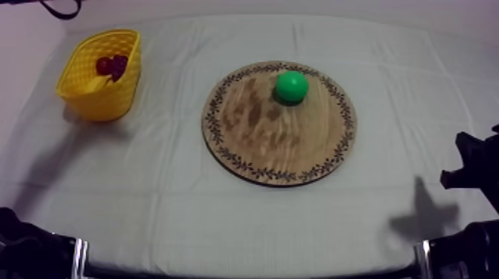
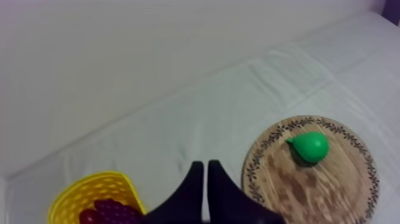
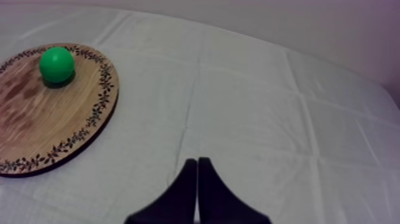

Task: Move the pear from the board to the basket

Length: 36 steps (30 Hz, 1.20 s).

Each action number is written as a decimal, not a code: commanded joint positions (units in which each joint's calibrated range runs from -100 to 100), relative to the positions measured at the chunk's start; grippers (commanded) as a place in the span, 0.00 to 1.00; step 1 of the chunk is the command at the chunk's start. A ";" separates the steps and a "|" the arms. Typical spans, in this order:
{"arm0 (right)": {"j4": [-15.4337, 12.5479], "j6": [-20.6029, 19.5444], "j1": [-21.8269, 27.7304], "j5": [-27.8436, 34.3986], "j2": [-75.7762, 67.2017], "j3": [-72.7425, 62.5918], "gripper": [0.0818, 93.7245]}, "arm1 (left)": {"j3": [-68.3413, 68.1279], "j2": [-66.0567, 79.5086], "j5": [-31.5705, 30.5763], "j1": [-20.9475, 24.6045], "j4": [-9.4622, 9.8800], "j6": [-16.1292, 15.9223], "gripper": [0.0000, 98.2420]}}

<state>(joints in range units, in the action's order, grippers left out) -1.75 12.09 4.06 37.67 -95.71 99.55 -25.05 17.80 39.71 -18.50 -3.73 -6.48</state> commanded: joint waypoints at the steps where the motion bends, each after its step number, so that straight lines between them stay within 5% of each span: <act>1: 0.02 0.00 0.00 -0.01 -0.05 0.00 0.00 | 0.55 -0.57 5.05 -0.36 -0.13 0.00 0.00; 7: 0.02 0.00 0.00 -0.01 -0.05 0.00 0.00 | 1.99 -2.22 9.25 -0.45 0.00 -2.54 0.01; 12: 0.02 -0.02 0.00 -0.01 -0.05 0.00 0.00 | 2.31 -3.15 6.91 -0.39 -0.02 -1.36 0.00; 24: 0.02 0.00 0.00 -0.01 -0.05 0.00 0.00 | 2.06 -5.26 11.65 -2.08 -2.30 -3.49 0.00; 36: 0.02 0.00 0.00 -0.01 -0.05 0.00 0.00 | 3.87 -10.15 9.45 -5.64 -2.57 -0.15 0.03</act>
<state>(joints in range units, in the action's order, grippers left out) -1.75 12.09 4.06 37.67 -95.71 99.55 -22.02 8.28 48.99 -23.55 -6.48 -6.94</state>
